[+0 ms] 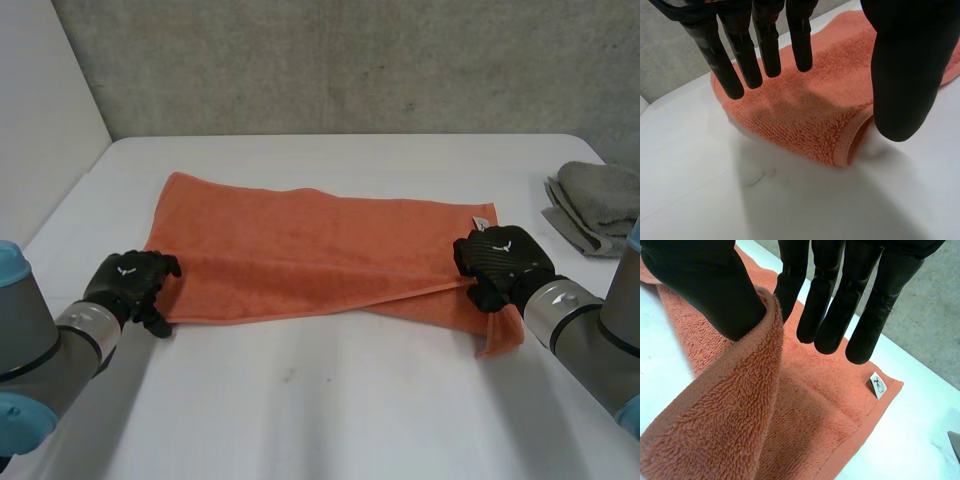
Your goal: Fold the laundry.
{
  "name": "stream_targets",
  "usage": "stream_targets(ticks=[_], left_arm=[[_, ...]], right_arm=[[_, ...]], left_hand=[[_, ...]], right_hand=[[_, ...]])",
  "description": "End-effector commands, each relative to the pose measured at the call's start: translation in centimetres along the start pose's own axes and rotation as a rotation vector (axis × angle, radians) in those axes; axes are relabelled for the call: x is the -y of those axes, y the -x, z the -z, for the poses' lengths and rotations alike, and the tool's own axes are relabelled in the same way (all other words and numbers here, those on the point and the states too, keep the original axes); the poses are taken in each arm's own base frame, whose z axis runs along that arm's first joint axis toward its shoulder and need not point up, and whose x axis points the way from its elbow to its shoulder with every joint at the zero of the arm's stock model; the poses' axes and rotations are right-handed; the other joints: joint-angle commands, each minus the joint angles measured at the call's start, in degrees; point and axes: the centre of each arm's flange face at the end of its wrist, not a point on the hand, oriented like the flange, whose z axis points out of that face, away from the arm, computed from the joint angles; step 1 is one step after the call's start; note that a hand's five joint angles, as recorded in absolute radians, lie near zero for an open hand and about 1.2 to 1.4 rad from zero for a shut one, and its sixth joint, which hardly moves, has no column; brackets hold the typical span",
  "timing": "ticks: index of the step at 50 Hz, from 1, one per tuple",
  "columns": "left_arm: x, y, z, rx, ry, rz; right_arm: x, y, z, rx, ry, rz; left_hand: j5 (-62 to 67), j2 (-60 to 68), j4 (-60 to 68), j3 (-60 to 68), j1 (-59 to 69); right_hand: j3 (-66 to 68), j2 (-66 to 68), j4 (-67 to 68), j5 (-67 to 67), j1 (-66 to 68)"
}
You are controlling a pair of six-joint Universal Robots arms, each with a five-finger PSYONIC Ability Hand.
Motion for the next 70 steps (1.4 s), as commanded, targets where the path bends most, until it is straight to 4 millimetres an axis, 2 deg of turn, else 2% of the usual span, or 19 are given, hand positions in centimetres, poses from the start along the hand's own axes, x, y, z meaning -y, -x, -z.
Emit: stream_targets(ticks=[1, 12, 16, 17, 18, 23, 27, 30, 35, 38, 42, 45, 52, 55, 57, 58, 62, 66, 70], left_arm=[[-0.3, 0.4, -1.6, 0.012, 0.001, -0.006], [-0.6, 0.7, -3.1, 0.016, -0.001, -0.020], [-0.2, 1.0, -3.5, 0.023, -0.016, -0.035], [0.0, 1.1, -3.6, 0.025, -0.020, -0.037], [0.2, 1.3, -3.8, 0.037, -0.026, -0.047], [1.0, 2.5, -3.4, 0.109, -0.034, -0.064], [4.5, 3.1, -1.1, 0.163, -0.118, -0.108], [8.4, 3.4, 2.1, 0.195, -0.230, -0.139], [13.1, 3.2, 7.2, 0.209, -0.336, -0.157], [14.1, 3.0, 9.0, 0.200, -0.353, -0.174], [13.7, 2.5, 9.3, 0.167, -0.332, -0.213], [11.9, 1.9, 8.3, 0.133, -0.269, -0.233], [7.2, 1.4, 3.6, 0.071, -0.092, -0.219], [6.0, 1.3, 2.1, 0.057, -0.055, -0.212], [5.6, 1.3, 1.6, 0.057, -0.050, -0.212], [5.5, 1.4, 1.3, 0.058, -0.050, -0.212], [5.4, 1.6, 0.4, 0.074, -0.071, -0.214], [5.6, 1.8, 0.2, 0.088, -0.084, -0.213], [5.8, 2.0, 0.1, 0.093, -0.090, -0.215]], right_arm=[[0.0, 0.0, 0.0, -0.003, 0.002, -0.001], [0.0, 0.0, 0.0, -0.003, 0.002, 0.000], [0.0, 0.0, 0.0, -0.003, 0.002, 0.000], [0.0, -0.1, 0.0, -0.004, 0.003, -0.001], [0.0, -0.1, 0.0, -0.004, 0.003, -0.001], [0.2, -0.3, -0.1, -0.012, -0.005, 0.015], [2.2, -0.9, 0.3, -0.019, -0.034, 0.047], [4.7, -1.6, 2.0, -0.021, -0.040, 0.113], [7.6, -2.8, 4.5, -0.021, 0.000, 0.236], [9.3, -3.0, 5.7, -0.021, -0.013, 0.291], [10.2, -3.3, 6.1, -0.019, -0.028, 0.304], [9.1, -3.0, 5.1, 0.021, 0.005, 0.288], [3.7, -2.4, 0.7, 0.111, 0.184, 0.218], [1.6, -3.1, -0.5, 0.114, 0.251, 0.162], [0.9, -3.4, -0.8, 0.111, 0.272, 0.134], [0.4, -3.7, -1.0, 0.107, 0.285, 0.109], [-0.2, -4.0, -1.0, 0.102, 0.304, 0.070], [-1.0, -4.5, -0.8, 0.095, 0.335, 0.043], [-1.9, -4.8, -0.5, 0.093, 0.366, 0.018]], left_hand=[[9.8, 10.3, 10.2, 10.2, 10.7], [16.9, 17.4, 17.2, 17.3, 17.8], [33.4, 33.8, 33.7, 33.7, 34.2], [40.1, 40.5, 40.4, 40.4, 41.0], [54.6, 55.1, 54.9, 55.0, 55.5], [54.7, 55.2, 55.1, 55.1, 55.6], [54.7, 55.2, 55.1, 55.1, 55.6], [54.7, 55.2, 55.1, 55.1, 55.6], [54.7, 55.2, 55.1, 55.1, 55.6], [54.7, 55.2, 55.1, 55.1, 55.6], [54.7, 55.2, 55.1, 55.1, 55.6], [54.7, 55.2, 55.1, 55.1, 55.6], [54.7, 55.2, 55.1, 55.1, 55.6], [54.7, 55.2, 55.1, 55.1, 55.6], [54.7, 55.2, 55.1, 55.1, 55.6], [54.7, 55.2, 55.1, 55.1, 55.6], [54.7, 55.2, 55.1, 55.1, 55.6], [54.7, 55.2, 55.1, 55.1, 55.6], [54.7, 55.2, 55.1, 55.1, 55.6]], right_hand=[[12.3, 12.7, 11.9, 13.1, 23.4], [12.3, 12.7, 11.9, 13.1, 23.4], [12.3, 12.7, 11.9, 13.1, 23.4], [12.3, 12.7, 11.9, 13.1, 23.4], [12.3, 12.7, 11.9, 13.1, 23.4], [12.3, 12.7, 11.9, 13.1, 23.4], [12.3, 12.7, 11.9, 13.1, 23.4], [12.3, 12.7, 11.9, 13.1, 23.4], [12.3, 12.7, 11.9, 13.1, 23.4], [12.3, 12.7, 11.9, 13.1, 23.4], [12.3, 12.7, 11.9, 13.1, 23.4], [12.3, 12.7, 11.9, 13.1, 23.4], [12.3, 12.7, 11.9, 13.1, 23.4], [12.3, 12.7, 11.9, 13.1, 23.4], [11.4, 11.8, 11.0, 12.2, 22.4], [1.9, 2.3, 1.5, 2.7, 12.9], [-13.6, -13.2, -14.0, -12.8, -2.6], [-23.0, -22.7, -23.5, -22.3, -12.0], [-25.1, -24.7, -25.5, -24.3, -14.1]])
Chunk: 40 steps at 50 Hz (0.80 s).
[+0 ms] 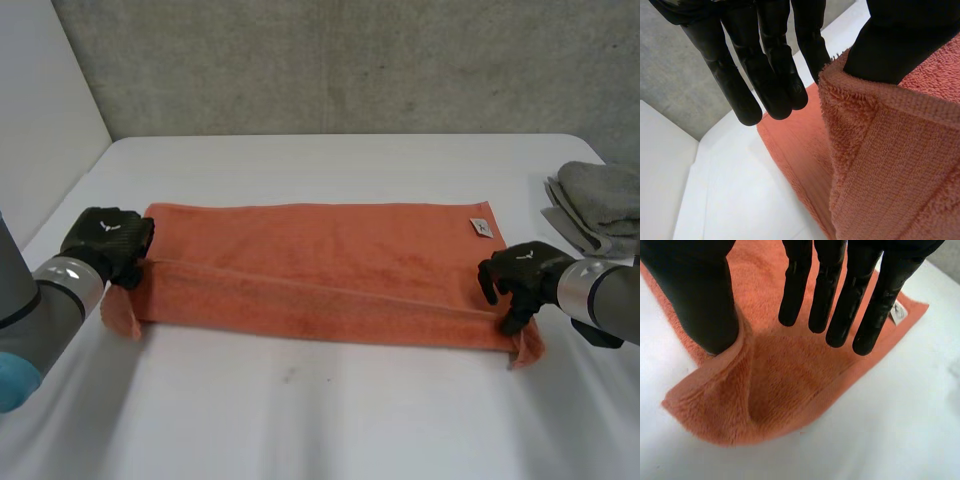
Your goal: Fold the laundry.
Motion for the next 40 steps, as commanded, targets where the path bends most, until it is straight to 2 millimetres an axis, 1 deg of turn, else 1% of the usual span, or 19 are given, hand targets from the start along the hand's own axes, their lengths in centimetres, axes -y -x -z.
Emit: stream_targets(ticks=[1, 10, 12, 14, 15, 16, 17, 21, 24, 25, 28, 29, 30, 32, 33, 34, 36, 37, 40], left_arm=[[0.4, 0.3, -0.1, 0.016, -0.018, -0.001], [0.5, 0.6, -0.3, 0.024, -0.022, -0.001], [0.5, 0.8, -0.3, 0.028, -0.016, 0.004], [0.3, 0.9, -0.3, 0.029, -0.011, 0.007], [0.3, 0.9, -0.3, 0.030, -0.010, 0.008], [0.3, 0.9, -0.2, 0.029, -0.008, 0.010], [0.3, 0.8, -0.2, 0.028, -0.006, 0.011], [0.3, 0.8, 0.0, 0.028, -0.006, 0.012], [0.5, 0.7, 0.2, 0.022, -0.008, 0.011], [0.7, 0.7, 0.4, 0.019, -0.008, 0.011], [2.0, 1.3, 1.6, 0.030, -0.026, 0.008], [2.5, 1.5, 2.1, 0.033, -0.033, 0.007], [3.4, 1.9, 3.1, 0.036, -0.040, 0.003], [4.2, 2.1, 4.1, 0.035, -0.042, -0.002], [4.6, 2.3, 4.6, 0.034, -0.043, -0.002], [5.5, 2.5, 5.7, 0.033, -0.048, -0.004], [6.3, 2.8, 6.9, 0.034, -0.053, -0.006], [7.1, 3.0, 8.1, 0.032, -0.062, -0.009], [8.1, 3.0, 9.8, 0.021, -0.073, -0.026]], right_arm=[[-1.5, -0.5, 0.2, 0.001, 0.044, -0.043], [-3.2, -0.3, 0.3, 0.022, 0.091, -0.086], [-3.5, -0.2, 0.4, 0.030, 0.092, -0.097], [-3.7, 0.0, 0.4, 0.036, 0.092, -0.103], [-3.8, 0.2, 0.3, 0.041, 0.084, -0.109], [-3.9, 0.2, 0.3, 0.041, 0.076, -0.116], [-3.9, 0.2, 0.2, 0.041, 0.069, -0.120], [-3.6, 0.3, 0.3, 0.039, 0.023, -0.119], [-1.7, -0.4, 1.8, 0.010, -0.052, -0.084], [-0.2, -0.9, 3.1, -0.024, -0.106, -0.058], [2.0, -1.7, 5.2, -0.077, -0.180, -0.021], [3.5, -2.0, 6.7, -0.106, -0.220, 0.009], [4.1, -2.1, 7.6, -0.117, -0.232, 0.025], [5.2, -2.2, 9.2, -0.131, -0.244, 0.061], [6.1, -2.2, 10.8, -0.130, -0.241, 0.104], [6.5, -2.2, 11.5, -0.133, -0.235, 0.130], [7.1, -2.5, 12.8, -0.146, -0.217, 0.181], [7.3, -2.9, 13.9, -0.154, -0.187, 0.230], [7.6, -3.2, 15.3, -0.151, -0.141, 0.321]], left_hand=[[14.4, 11.6, 11.3, 11.7, 14.3], [14.4, 11.6, 11.3, 11.7, 14.3], [14.4, 11.6, 11.3, 11.7, 14.3], [14.4, 11.6, 11.3, 11.7, 14.3], [14.4, 11.6, 11.3, 11.7, 14.3], [14.4, 11.6, 11.3, 11.7, 14.3], [14.4, 11.6, 11.3, 11.7, 14.3], [14.4, 11.6, 11.3, 11.7, 14.3], [14.4, 11.6, 11.3, 11.7, 14.3], [14.4, 11.6, 11.3, 11.7, 14.3], [14.4, 11.6, 11.3, 11.7, 14.3], [14.4, 11.6, 11.3, 11.7, 14.3], [14.4, 11.6, 11.3, 11.7, 14.3], [14.4, 11.6, 11.3, 11.7, 14.3], [14.4, 11.6, 11.3, 11.7, 14.3], [14.4, 11.6, 11.3, 11.7, 14.3], [14.4, 11.6, 11.3, 11.7, 14.3], [14.4, 11.6, 11.3, 11.7, 14.3], [14.4, 11.6, 11.3, 11.7, 14.3]], right_hand=[[0.5, 0.4, 0.6, -0.2, 5.9], [2.6, 2.4, 2.6, 1.9, 7.9], [5.2, 5.1, 5.3, 4.5, 10.6], [11.3, 11.1, 11.3, 10.6, 16.6], [24.1, 24.0, 24.2, 23.4, 29.5], [32.8, 32.6, 32.8, 32.0, 38.1], [37.9, 37.8, 38.0, 37.2, 43.3], [38.0, 37.8, 38.0, 37.3, 43.3], [38.0, 37.8, 38.0, 37.3, 43.3], [38.0, 37.8, 38.0, 37.3, 43.3], [38.0, 37.8, 38.0, 37.3, 43.3], [38.0, 37.8, 38.0, 37.3, 43.3], [38.0, 37.8, 38.0, 37.3, 43.3], [38.0, 37.8, 38.0, 37.3, 43.3], [38.0, 37.8, 38.0, 37.3, 43.3], [38.0, 37.8, 38.0, 37.3, 43.3], [38.0, 37.8, 38.0, 37.3, 43.3], [38.0, 37.8, 38.0, 37.3, 43.3], [38.0, 37.8, 38.0, 37.3, 43.3]])
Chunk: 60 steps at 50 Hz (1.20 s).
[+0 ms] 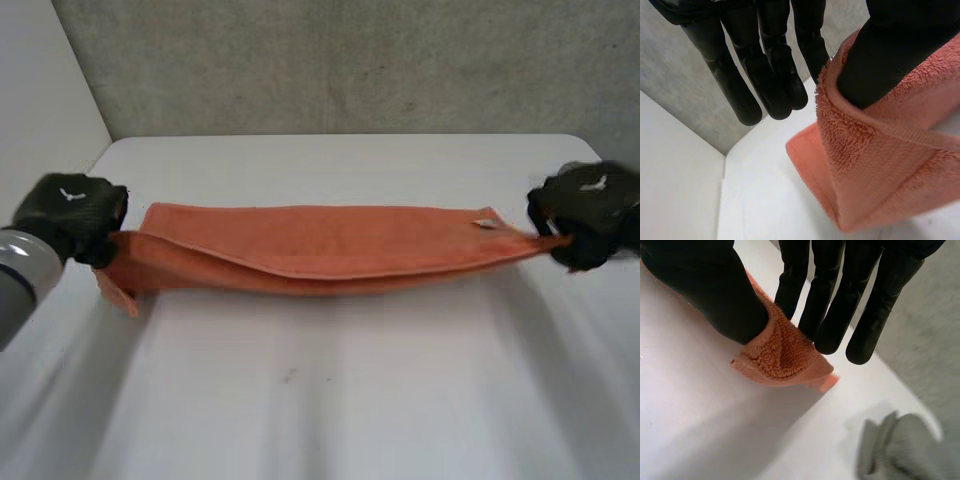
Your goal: Fold the laundry.
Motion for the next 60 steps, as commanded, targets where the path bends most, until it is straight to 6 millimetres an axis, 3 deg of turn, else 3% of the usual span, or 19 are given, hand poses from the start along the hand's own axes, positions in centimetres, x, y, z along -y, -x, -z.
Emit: stream_targets(ticks=[1, 6, 11, 16, 22, 26, 29, 31, 33, 34, 35, 37, 38, 42, 48, 54, 55, 56, 60], left_arm=[[3.8, 0.9, 5.5, -0.022, -0.030, -0.049], [3.7, 0.5, 6.0, -0.047, -0.025, -0.175], [1.8, -0.4, 4.8, -0.089, 0.030, -0.237], [-2.5, -2.1, -0.1, -0.155, 0.126, -0.266], [-4.1, -2.5, -5.5, -0.108, 0.082, -0.318], [-2.8, -1.5, -9.4, 0.015, -0.006, -0.360], [-0.1, 0.3, -12.0, 0.139, -0.134, -0.358], [3.0, 1.9, -13.2, 0.244, -0.270, -0.358], [5.1, 2.7, -13.4, 0.303, -0.367, -0.347], [6.6, 3.2, -13.5, 0.342, -0.434, -0.335], [9.3, 3.9, -13.0, 0.406, -0.554, -0.300], [11.7, 5.0, -12.0, 0.458, -0.655, -0.264], [14.0, 6.1, -10.6, 0.501, -0.758, -0.224], [16.5, 7.3, -8.5, 0.532, -0.868, -0.164], [14.9, 6.3, -7.9, 0.471, -0.795, -0.147], [11.0, 3.1, -7.5, 0.358, -0.655, -0.141], [10.8, 2.7, -7.2, 0.347, -0.649, -0.138], [10.8, 2.2, -6.7, 0.334, -0.646, -0.137], [11.5, 1.1, -3.9, 0.305, -0.669, -0.132]], right_arm=[[3.0, -1.9, 4.5, 0.012, 0.084, 0.247], [3.3, -2.3, 4.4, 0.009, 0.093, 0.282], [0.5, -1.8, 0.8, 0.112, 0.173, 0.229], [-1.7, -0.8, -2.6, 0.161, 0.234, 0.224], [-3.0, 0.4, -7.7, 0.079, 0.243, 0.266], [-1.8, -0.2, -10.4, -0.035, 0.169, 0.268], [0.2, -1.6, -12.0, -0.141, 0.058, 0.256], [3.2, -3.4, -12.8, -0.265, -0.095, 0.225], [5.6, -4.8, -12.9, -0.350, -0.212, 0.193], [8.1, -6.3, -12.4, -0.434, -0.332, 0.164], [9.3, -7.0, -12.0, -0.472, -0.390, 0.149], [12.5, -8.9, -10.4, -0.576, -0.539, 0.123], [13.3, -9.4, -9.8, -0.604, -0.579, 0.119], [15.5, -10.2, -8.1, -0.668, -0.692, 0.137], [14.0, -9.1, -8.2, -0.606, -0.611, 0.123], [10.0, -4.2, -9.6, -0.407, -0.393, 0.083], [9.3, -3.4, -9.7, -0.373, -0.353, 0.070], [7.9, -1.9, -9.7, -0.304, -0.274, 0.049], [5.0, 2.0, -9.6, -0.137, -0.123, -0.036]], left_hand=[[14.4, 11.5, 11.3, 11.7, 14.3], [14.4, 11.5, 11.3, 11.7, 14.3], [14.4, 11.5, 11.3, 11.7, 14.3], [14.4, 11.5, 11.3, 11.7, 14.3], [14.4, 11.5, 11.3, 11.7, 14.3], [14.4, 11.5, 11.3, 11.7, 14.3], [14.4, 11.5, 11.3, 11.7, 14.3], [14.4, 11.5, 11.3, 11.7, 14.3], [14.4, 11.5, 11.3, 11.7, 14.3], [14.4, 11.5, 11.3, 11.7, 14.3], [14.4, 11.5, 11.3, 11.7, 14.3], [14.4, 11.5, 11.3, 11.7, 14.3], [14.4, 11.5, 11.3, 11.7, 14.3], [14.4, 11.5, 11.3, 11.7, 14.3], [14.4, 11.5, 11.3, 11.7, 14.3], [14.4, 11.5, 11.3, 11.7, 14.3], [14.4, 11.5, 11.3, 11.7, 14.3], [14.4, 11.5, 11.3, 11.7, 14.3], [14.4, 11.5, 11.3, 11.7, 14.3]], right_hand=[[12.3, 12.8, 11.9, 13.5, 25.0], [12.3, 12.8, 11.9, 13.5, 25.0], [12.3, 12.8, 11.9, 13.5, 25.0], [12.3, 12.8, 11.9, 13.5, 25.0], [12.3, 12.8, 11.9, 13.5, 25.0], [12.3, 12.8, 11.9, 13.5, 25.0], [12.3, 12.8, 11.9, 13.5, 25.0], [12.3, 12.8, 11.9, 13.5, 25.0], [12.3, 12.8, 11.9, 13.5, 25.0], [12.3, 12.8, 11.9, 13.5, 25.0], [12.3, 12.8, 11.9, 13.5, 25.0], [12.3, 12.8, 11.9, 13.5, 25.0], [12.3, 12.8, 11.9, 13.5, 25.0], [12.3, 12.8, 11.9, 13.5, 25.0], [12.3, 12.8, 11.9, 13.5, 25.0], [11.2, 11.7, 10.8, 12.4, 23.9], [-2.5, -2.0, -2.9, -1.3, 10.3], [-28.8, -28.2, -29.2, -27.6, -16.0], [-45.0, -44.4, -45.4, -43.8, -32.2]])
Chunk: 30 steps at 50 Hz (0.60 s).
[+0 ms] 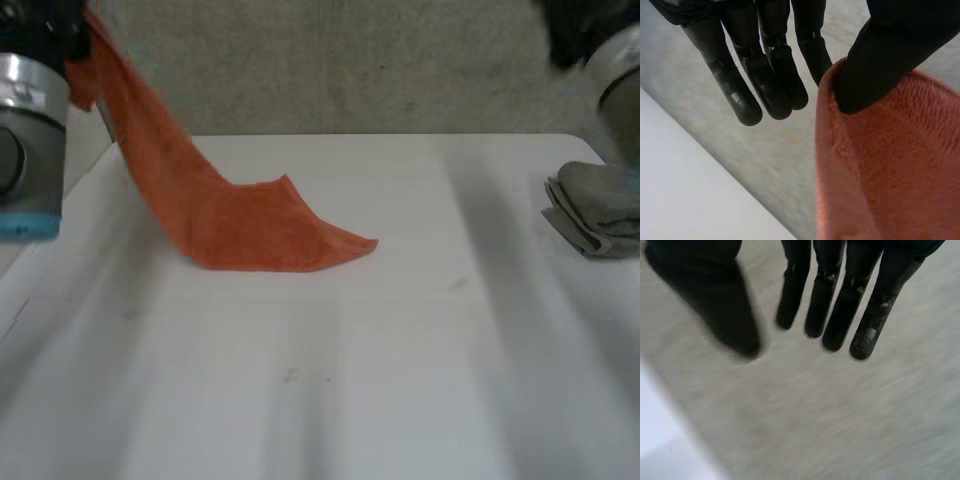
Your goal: Fold the laundry.
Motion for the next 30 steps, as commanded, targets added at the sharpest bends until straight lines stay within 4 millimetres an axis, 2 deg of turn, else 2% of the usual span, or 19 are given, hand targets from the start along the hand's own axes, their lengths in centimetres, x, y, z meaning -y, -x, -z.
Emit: stream_targets(ticks=[1, 4, 5, 7, 8, 11, 16, 20, 23, 30], left_arm=[[3.1, -1.2, 4.5, -0.088, 0.017, 0.035], [5.1, -0.9, 5.7, -0.098, -0.011, 0.048], [6.5, -0.6, 6.4, -0.102, -0.032, 0.058], [8.1, -0.2, 7.2, -0.106, -0.056, 0.069], [9.5, 0.3, 7.9, -0.109, -0.076, 0.080], [11.2, 0.9, 8.9, -0.114, -0.099, 0.092], [14.4, 1.5, 10.8, -0.142, -0.147, 0.125], [16.0, 1.7, 11.9, -0.164, -0.171, 0.149], [16.7, 2.0, 12.2, -0.164, -0.188, 0.154], [18.4, 3.4, 12.7, -0.133, -0.236, 0.163]], right_arm=[[-4.1, 7.6, 6.1, 0.342, 0.359, -0.144], [-4.0, 9.1, 6.9, 0.426, 0.351, -0.237], [-4.0, 9.4, 7.0, 0.447, 0.347, -0.257], [-3.9, 9.9, 7.2, 0.493, 0.333, -0.287], [-4.0, 10.9, 7.4, 0.548, 0.325, -0.303], [-4.8, 12.4, 7.5, 0.605, 0.331, -0.318], [-3.2, 16.6, 7.9, 0.702, 0.282, -0.376], [-3.1, 18.5, 6.9, 0.697, 0.278, -0.496], [-4.0, 19.7, 6.1, 0.688, 0.299, -0.587], [-5.8, 21.8, 4.7, 0.647, 0.302, -0.648]], left_hand=[[14.4, 11.4, 11.1, 11.6, 14.3], [14.4, 11.4, 11.1, 11.6, 14.3], [14.4, 11.4, 11.1, 11.6, 14.3], [14.4, 11.4, 11.1, 11.6, 14.3], [14.4, 11.4, 11.1, 11.6, 14.3], [14.4, 11.4, 11.1, 11.6, 14.3], [14.4, 11.4, 11.1, 11.6, 14.3], [14.4, 11.4, 11.1, 11.6, 14.3], [14.4, 11.4, 11.1, 11.6, 14.3], [14.4, 11.4, 11.1, 11.6, 14.3]], right_hand=[[-31.6, -31.1, -31.9, -32.1, -22.6], [-35.3, -34.9, -35.6, -35.9, -26.3], [-35.8, -35.4, -36.1, -36.4, -26.8], [-36.8, -36.4, -37.1, -37.4, -27.8], [-36.8, -36.4, -37.1, -37.4, -27.8], [-36.8, -36.4, -37.1, -37.4, -27.8], [-37.0, -36.6, -37.3, -37.6, -28.0], [-40.5, -40.1, -40.8, -41.1, -31.5], [-40.7, -40.3, -41.0, -41.3, -31.7], [-39.5, -39.1, -39.8, -40.1, -30.5]])
